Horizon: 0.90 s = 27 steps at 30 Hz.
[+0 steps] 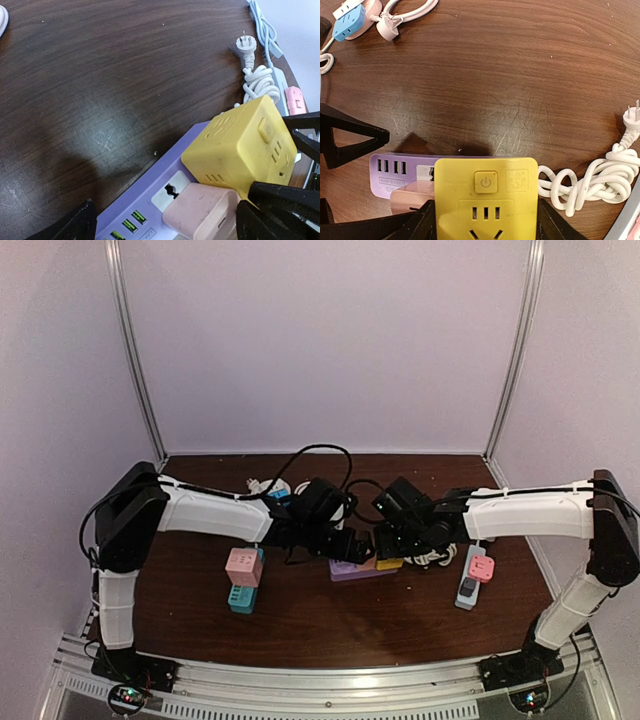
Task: Pull the plug off the socket
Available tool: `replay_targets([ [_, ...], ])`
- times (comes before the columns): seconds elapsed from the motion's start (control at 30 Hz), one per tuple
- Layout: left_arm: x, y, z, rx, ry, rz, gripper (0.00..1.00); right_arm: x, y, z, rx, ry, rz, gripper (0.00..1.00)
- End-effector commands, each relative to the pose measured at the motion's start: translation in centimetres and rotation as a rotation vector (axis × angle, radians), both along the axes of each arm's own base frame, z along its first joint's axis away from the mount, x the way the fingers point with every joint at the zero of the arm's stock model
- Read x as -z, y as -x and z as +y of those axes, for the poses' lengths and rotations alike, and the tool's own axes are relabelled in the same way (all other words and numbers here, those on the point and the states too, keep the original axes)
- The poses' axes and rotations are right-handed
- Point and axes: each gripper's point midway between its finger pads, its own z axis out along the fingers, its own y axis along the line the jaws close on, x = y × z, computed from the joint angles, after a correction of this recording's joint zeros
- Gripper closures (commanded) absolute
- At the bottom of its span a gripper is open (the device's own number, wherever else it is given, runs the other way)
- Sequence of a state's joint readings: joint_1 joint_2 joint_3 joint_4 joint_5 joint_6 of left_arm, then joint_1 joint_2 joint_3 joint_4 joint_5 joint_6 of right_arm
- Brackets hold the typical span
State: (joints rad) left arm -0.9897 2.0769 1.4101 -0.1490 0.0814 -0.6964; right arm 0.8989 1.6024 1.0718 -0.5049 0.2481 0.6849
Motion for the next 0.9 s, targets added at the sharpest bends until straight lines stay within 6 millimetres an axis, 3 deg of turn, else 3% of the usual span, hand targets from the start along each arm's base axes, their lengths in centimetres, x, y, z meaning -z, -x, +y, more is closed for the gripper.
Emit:
replay_targets([
  [0.0, 10.6, 4.3, 9.1, -0.020, -0.449, 0.154, 0.02, -3.1, -1.1, 0.0, 0.007, 0.010, -0.110, 0.89],
  [0.33, 11.7, 4.2, 11.0, -0.042, -0.512, 0.159, 0.02, -4.0, -0.6, 0.4, -0.006, 0.095, -0.157, 0.89],
  [0.67, 12.7, 4.6, 11.7, -0.025, -0.552, 0.171, 0.02, -5.2, -1.2, -0.2, -0.010, -0.109, -0.118, 0.87],
  [0.87, 12.8, 4.6, 11.8, -0.031, -0.556, 0.174, 0.02, -5.6, -0.8, 0.4, -0.036, -0.055, -0.143, 0.89],
])
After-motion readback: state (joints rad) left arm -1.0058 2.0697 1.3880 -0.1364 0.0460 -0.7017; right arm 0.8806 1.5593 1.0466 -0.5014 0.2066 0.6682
